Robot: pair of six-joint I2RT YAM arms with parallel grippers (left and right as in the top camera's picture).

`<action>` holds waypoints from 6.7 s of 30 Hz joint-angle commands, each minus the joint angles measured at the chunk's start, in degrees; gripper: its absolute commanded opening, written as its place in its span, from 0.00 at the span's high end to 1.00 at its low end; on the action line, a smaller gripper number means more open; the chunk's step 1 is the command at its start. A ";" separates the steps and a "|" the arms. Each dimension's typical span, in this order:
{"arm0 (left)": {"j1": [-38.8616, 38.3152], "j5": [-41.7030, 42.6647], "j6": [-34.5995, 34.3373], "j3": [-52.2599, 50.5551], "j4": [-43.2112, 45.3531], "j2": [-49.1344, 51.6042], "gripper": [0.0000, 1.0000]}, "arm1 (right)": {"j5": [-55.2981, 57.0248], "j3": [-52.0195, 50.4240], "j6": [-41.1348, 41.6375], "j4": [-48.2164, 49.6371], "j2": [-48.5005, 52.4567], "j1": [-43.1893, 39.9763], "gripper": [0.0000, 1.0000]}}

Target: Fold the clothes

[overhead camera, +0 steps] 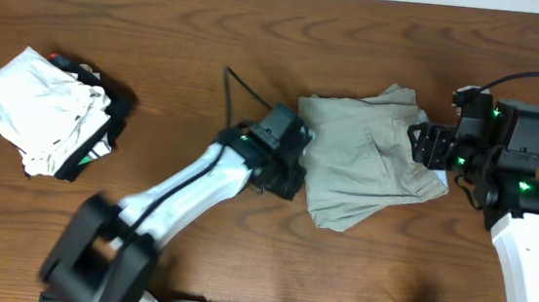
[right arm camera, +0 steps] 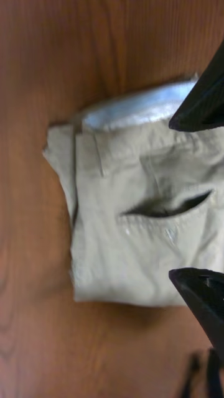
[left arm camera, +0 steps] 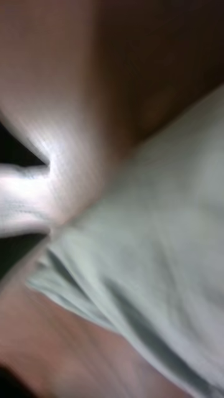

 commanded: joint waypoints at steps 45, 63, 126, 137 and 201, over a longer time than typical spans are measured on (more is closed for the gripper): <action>6.56 -2.60 1.88 9.57 5.55 27.12 0.39 | 21.49 -6.78 4.17 1.40 22.05 11.47 0.40; 3.96 13.77 -3.65 9.57 -17.90 21.77 0.53 | 22.71 -6.78 -0.83 14.47 22.05 11.50 0.28; 18.99 -28.68 23.28 25.51 -13.94 3.58 0.94 | 17.07 -5.05 -2.29 -6.56 0.07 10.78 0.25; 35.98 -31.54 20.15 35.34 -12.81 -4.55 0.94 | 15.85 -5.05 -2.32 -10.54 -0.83 10.78 0.26; 69.24 -18.25 -19.08 34.99 -34.93 -5.99 0.07 | 15.85 -5.07 -3.37 -11.78 -0.79 10.78 0.23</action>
